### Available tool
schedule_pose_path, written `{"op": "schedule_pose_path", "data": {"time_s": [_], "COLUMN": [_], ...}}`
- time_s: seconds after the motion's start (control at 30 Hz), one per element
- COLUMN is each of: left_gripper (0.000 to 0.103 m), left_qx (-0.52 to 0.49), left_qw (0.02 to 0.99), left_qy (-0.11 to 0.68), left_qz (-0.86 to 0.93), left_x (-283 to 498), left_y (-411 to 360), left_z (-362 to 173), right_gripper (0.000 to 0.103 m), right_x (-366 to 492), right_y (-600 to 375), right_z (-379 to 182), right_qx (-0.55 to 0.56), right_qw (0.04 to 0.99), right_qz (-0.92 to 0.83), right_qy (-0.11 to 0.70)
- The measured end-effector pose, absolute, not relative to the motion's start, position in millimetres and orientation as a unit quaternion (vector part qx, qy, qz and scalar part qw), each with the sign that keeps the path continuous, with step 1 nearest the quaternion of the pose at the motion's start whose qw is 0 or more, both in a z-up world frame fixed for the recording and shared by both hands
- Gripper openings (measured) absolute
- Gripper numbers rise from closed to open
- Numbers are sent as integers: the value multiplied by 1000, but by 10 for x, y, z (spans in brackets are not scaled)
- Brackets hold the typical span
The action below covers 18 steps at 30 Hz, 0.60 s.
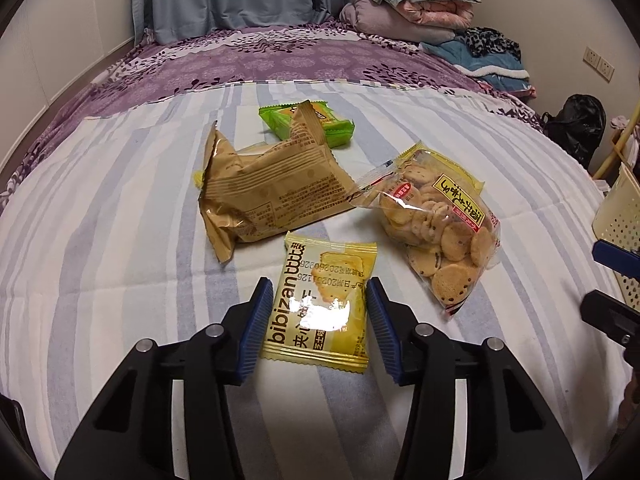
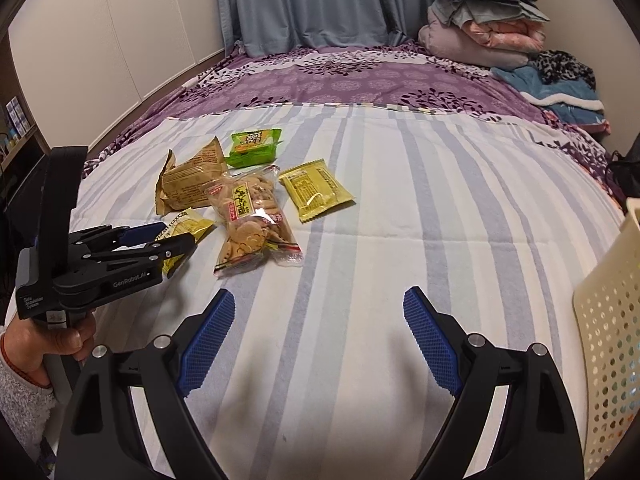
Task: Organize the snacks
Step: 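Close the left tool on the yellow bibizan biscuit pack while the right tool grasps the cookie bag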
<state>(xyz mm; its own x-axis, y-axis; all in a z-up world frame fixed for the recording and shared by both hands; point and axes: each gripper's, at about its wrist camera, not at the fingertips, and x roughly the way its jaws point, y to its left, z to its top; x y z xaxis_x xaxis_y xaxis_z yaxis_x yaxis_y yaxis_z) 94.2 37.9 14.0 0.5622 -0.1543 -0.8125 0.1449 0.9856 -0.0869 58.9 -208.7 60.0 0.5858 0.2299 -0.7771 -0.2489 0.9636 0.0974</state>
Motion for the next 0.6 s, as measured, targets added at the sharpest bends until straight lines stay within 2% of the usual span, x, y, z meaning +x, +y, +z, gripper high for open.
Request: {"op": "schedule_pose_path", "data": {"time_s": [0.33, 0.37, 0.4, 0.6], "left_gripper": [48, 41, 40, 40], "left_qx": [-23, -24, -28, -35], "left_qw": [892, 892, 892, 889], "left_qy": [445, 444, 444, 450], "left_qz": [-77, -77, -78, -74], "left_x": [805, 794, 785, 761], "left_y": [517, 528, 543, 607], "left_z": [288, 300, 312, 280], "right_gripper": [86, 86, 86, 86], "right_x": [968, 1003, 1037, 1224], "right_y": [-1771, -1738, -1708, -1497], "right_z": [459, 449, 439, 381], "right_qx": [-31, -32, -34, -45], "right_qw": [887, 887, 887, 884], "right_qz": [151, 152, 153, 169], "right_qy": [435, 434, 434, 434]}}
